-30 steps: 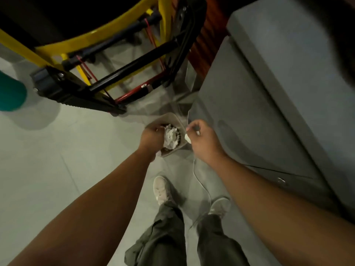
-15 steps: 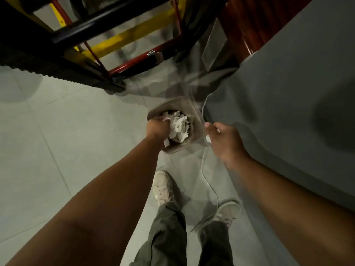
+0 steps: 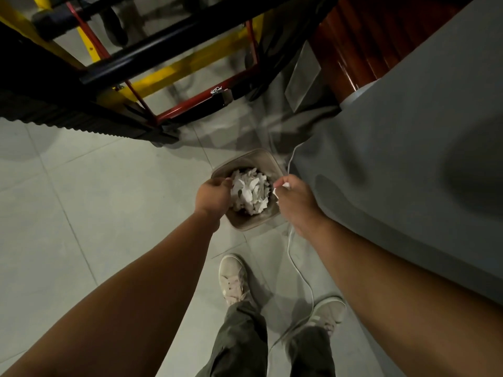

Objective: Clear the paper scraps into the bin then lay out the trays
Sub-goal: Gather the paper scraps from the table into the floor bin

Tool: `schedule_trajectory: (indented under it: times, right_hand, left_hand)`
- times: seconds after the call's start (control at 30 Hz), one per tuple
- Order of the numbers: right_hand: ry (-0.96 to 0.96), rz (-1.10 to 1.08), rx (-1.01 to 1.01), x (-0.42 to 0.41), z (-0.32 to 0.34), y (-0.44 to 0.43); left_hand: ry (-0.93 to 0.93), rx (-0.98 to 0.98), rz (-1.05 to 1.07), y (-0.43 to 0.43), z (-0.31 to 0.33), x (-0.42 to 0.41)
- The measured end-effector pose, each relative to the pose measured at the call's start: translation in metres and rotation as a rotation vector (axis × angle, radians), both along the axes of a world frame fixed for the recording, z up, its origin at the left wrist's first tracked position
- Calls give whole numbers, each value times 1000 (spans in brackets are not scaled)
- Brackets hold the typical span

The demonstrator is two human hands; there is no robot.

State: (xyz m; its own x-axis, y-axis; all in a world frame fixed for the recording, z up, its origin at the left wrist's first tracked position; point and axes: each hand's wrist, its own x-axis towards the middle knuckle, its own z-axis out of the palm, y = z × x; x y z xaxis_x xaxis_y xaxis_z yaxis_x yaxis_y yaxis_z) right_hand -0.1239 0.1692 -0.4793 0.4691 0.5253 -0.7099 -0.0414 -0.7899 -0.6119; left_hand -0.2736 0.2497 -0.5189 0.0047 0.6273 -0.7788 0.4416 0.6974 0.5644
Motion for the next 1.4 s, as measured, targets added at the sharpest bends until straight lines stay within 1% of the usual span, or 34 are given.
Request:
schedule_trajectory:
  times: [0.07,0.17,0.27,0.37,0.47,0.57,0.73,0.8,0.97,1.1,1.2,1.3,1.4]
  right_hand:
    - [-24,19,-14,-3,-2,11]
    - [-43,48,19,-7,-9,28]
    - [81,-15,28,-9,-17,37]
    - [93,4,-32,-9,-20,33]
    - [93,10,-60,-10,-7,19]
    - [61,77,-36,-8,18,6]
    - [-67,199,-27,-4,98,-10]
    - [-126,245,22,-2,137,-15]
    - [-173,291,114,4,235,-37]
    - [-205,252,233,17,318,-58]
    - [-271,213,334,32,377,-76]
    - [-316,179,415,51,423,-99]
    - [-378,193,474,72,463,-126]
  left_hand:
    - [18,21,-11,2,0,-7]
    - [47,37,-23,3,0,-21]
    - [73,46,-49,1,-1,-33]
    - [94,56,-68,-2,1,-43]
    - [120,73,-95,-8,17,-43]
    - [115,98,-133,-13,46,-31]
    - [121,208,-295,-21,122,-3]
    - [123,245,-352,-28,158,8]
    - [152,364,-506,-57,252,30]
    - [103,501,-516,-81,337,47]
    - [101,638,-485,-97,395,62]
    - [89,729,-486,-113,445,81]
    - [51,818,-511,-130,489,104]
